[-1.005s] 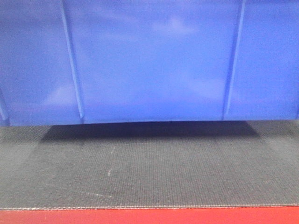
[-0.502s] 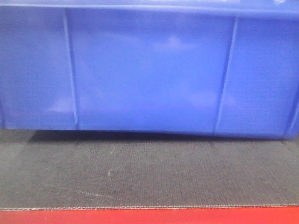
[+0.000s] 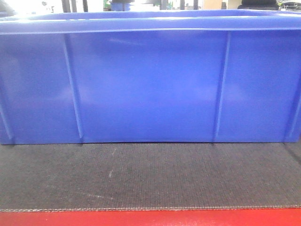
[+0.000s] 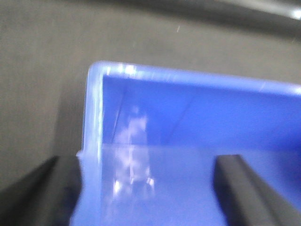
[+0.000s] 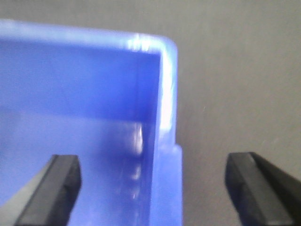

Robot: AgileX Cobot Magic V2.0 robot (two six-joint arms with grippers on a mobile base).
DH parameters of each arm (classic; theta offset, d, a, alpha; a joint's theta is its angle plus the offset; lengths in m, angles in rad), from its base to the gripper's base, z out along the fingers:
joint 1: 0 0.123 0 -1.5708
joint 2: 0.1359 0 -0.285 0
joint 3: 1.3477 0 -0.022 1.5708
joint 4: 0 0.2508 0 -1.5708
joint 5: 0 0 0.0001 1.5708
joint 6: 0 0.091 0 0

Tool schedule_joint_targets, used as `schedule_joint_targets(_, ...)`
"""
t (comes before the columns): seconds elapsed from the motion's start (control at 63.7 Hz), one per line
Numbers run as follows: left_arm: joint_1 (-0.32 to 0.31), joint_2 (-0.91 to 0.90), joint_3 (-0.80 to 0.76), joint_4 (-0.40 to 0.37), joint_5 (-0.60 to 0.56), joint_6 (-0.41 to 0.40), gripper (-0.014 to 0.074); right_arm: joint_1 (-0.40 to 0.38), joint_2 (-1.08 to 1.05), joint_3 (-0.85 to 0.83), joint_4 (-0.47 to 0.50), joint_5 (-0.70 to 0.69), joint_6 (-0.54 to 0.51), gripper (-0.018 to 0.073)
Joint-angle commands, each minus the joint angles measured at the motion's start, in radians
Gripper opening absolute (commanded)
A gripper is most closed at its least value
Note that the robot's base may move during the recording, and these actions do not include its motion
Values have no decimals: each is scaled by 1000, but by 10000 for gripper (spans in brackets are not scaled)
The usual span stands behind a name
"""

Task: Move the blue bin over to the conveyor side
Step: 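Open both grippers and release the bin's side walls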

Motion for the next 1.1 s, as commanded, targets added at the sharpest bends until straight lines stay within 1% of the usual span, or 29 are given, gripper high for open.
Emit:
schedule_joint_targets(0.0, -5, -40, -33, 1, -10, 3, 277, -1, -44, -41, -18, 14, -10, 348)
schedule_joint_targets(0.016, -5, -46, -39, 1, -10, 3, 233, -1, -46, -46, -18, 16, -10, 320)
schedule_joint_targets(0.063, -5, -55, -48, 1, -15, 3, 147, -1, -59, -58, -18, 18, -10, 214)
schedule_joint_targets(0.079, -5, -61, -52, 1, -14, 3, 105, -1, -62, -61, -18, 18, -10, 183)
schedule_joint_targets(0.157, -5, -77, -66, 1, -17, 3, -41, -1, -87, -71, -18, 16, -10, 15)
schedule_joint_targets(0.188, -5, -81, -71, 1, -19, 3, -24, -1, -97, -71, -16, 16, -10, -43)
schedule_joint_targets(0.236, -5, -88, -71, 1, -25, 3, -3, 1, -108, -71, -7, 36, -10, -104)
schedule_joint_targets(0.314, -3, -99, -71, 3, -24, 3, 5, 1, -121, -71, 2, 56, -10, -76)
schedule_joint_targets(0.502, -3, -109, -71, 7, 22, 3, -9, 1, -156, -71, 2, 74, -10, -84)
schedule_joint_targets(0.565, -1, -119, -61, 10, 31, 3, -9, 1, -173, -60, 2, 36, -10, -88)
schedule_joint_targets(0.644, 8, -149, -16, 10, 20, -20, -9, 1, -211, -14, 0, -22, -10, -88)
schedule_joint_targets(0.738, 21, -206, 86, 10, -38, -22, -9, 1, -271, 78, 0, -101, -10, -88)
schedule_joint_targets(0.848, 42, -298, 243, 15, -122, -22, -9, 1, -355, 255, -17, -219, -10, -88)
schedule_joint_targets(1.083, 50, -538, 615, 49, -369, -22, -9, 1, -569, 628, -17, -510, -10, -88)
